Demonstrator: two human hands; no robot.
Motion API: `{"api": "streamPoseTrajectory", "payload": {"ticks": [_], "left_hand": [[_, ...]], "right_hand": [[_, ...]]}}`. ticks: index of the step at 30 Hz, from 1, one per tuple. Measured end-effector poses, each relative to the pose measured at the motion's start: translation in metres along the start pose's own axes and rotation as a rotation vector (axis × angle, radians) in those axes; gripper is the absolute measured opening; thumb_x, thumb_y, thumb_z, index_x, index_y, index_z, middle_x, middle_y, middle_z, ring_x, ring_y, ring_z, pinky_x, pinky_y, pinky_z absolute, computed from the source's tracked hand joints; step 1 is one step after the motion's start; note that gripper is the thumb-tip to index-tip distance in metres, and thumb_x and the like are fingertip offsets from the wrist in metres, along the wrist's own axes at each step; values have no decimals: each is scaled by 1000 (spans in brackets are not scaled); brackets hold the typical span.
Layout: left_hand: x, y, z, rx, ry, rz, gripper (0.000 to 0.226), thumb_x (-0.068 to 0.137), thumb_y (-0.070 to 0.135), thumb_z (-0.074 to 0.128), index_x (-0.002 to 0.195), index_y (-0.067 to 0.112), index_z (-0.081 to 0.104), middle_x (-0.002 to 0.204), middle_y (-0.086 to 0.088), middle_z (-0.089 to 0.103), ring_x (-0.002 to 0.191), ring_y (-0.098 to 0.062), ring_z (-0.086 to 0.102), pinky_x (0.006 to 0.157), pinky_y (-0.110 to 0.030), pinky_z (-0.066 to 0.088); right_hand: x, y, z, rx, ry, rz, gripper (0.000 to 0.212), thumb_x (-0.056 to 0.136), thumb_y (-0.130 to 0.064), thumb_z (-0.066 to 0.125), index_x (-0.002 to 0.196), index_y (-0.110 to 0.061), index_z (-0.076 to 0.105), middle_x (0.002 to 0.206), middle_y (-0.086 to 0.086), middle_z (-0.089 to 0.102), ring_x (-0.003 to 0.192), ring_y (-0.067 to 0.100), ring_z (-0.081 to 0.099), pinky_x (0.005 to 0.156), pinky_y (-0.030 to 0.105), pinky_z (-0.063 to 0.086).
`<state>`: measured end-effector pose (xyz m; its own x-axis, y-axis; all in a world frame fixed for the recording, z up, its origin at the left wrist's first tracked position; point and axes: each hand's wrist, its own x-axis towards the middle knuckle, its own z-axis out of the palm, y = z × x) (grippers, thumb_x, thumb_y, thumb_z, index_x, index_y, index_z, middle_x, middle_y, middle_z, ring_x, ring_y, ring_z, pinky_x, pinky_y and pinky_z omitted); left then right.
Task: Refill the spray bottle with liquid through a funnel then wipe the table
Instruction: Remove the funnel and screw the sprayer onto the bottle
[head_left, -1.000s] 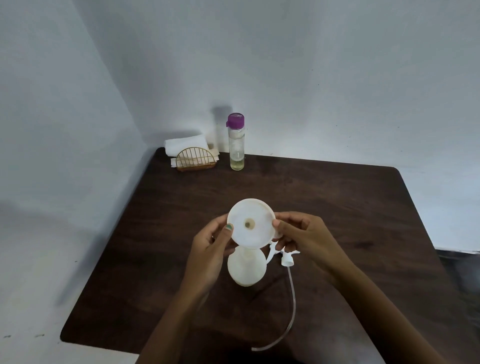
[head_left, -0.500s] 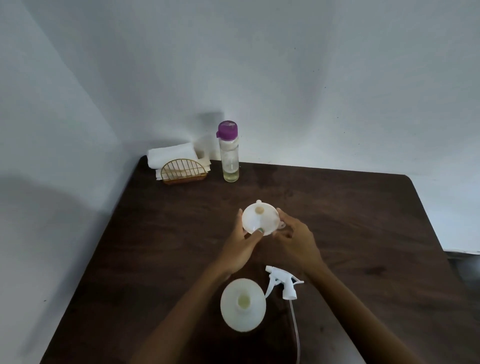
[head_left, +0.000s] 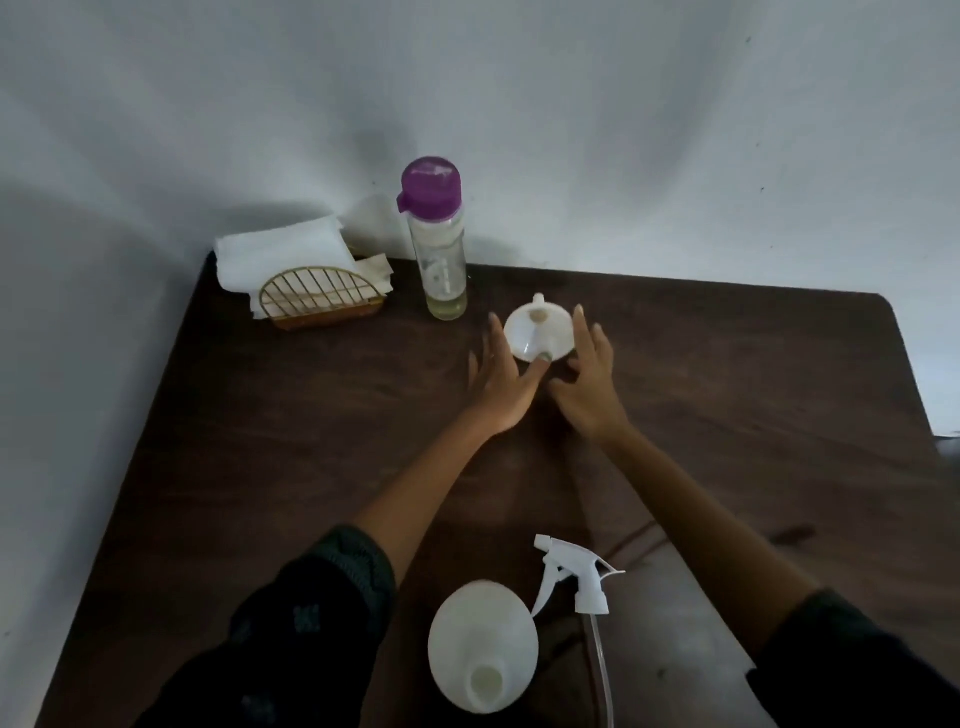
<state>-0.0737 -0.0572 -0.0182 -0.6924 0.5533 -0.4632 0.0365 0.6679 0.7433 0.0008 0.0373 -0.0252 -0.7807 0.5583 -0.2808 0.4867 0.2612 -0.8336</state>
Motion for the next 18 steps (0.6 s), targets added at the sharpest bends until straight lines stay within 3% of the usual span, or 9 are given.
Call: {"api": "streamPoseTrajectory", "payload": {"ticks": [5, 9, 12, 16, 18], "left_hand": [[37, 1, 1, 140, 87, 42, 79, 98, 49, 33, 151, 12, -14, 161, -10, -8, 148, -20, -11, 117, -37, -12], [47, 1, 4, 151, 134, 61, 80, 98, 48, 34, 150, 8, -13, 161, -9, -8, 148, -17, -12, 117, -37, -14], [45, -2, 4, 120, 150, 67, 80, 99, 47, 34, 149, 8, -15, 161, -8, -8, 148, -17, -10, 117, -35, -13], [37, -12, -2, 141, 112, 101, 80, 99, 46, 34, 150, 9, -15, 161, -6, -7, 148, -15, -7, 117, -33, -11], [27, -20, -6, 136, 85, 107, 77, 99, 46, 34, 151, 12, -11, 162, -4, -3, 148, -14, -4, 118, -34, -10]], "right_hand": [[34, -9, -2, -123, 45, -1, 94, 80, -6, 57, 148, -34, -2, 154, 16, 3, 142, 33, 4, 112, 55, 21], [46, -12, -1, -118, 55, -25, 94, 79, -9, 57, 147, -36, -3, 151, 17, 11, 139, 36, 14, 109, 55, 27], [45, -8, -2, -80, 58, -31, 100, 75, -7, 57, 146, -39, -5, 151, 15, 11, 140, 30, 11, 107, 54, 31], [28, -2, -10, 23, 81, -2, 98, 76, 5, 55, 148, -30, -1, 148, 12, 13, 128, 17, 26, 96, 29, 43], [15, 6, -13, 53, 95, 42, 91, 76, 3, 56, 148, -29, 11, 142, 14, 27, 116, 21, 43, 86, 29, 48]]}}
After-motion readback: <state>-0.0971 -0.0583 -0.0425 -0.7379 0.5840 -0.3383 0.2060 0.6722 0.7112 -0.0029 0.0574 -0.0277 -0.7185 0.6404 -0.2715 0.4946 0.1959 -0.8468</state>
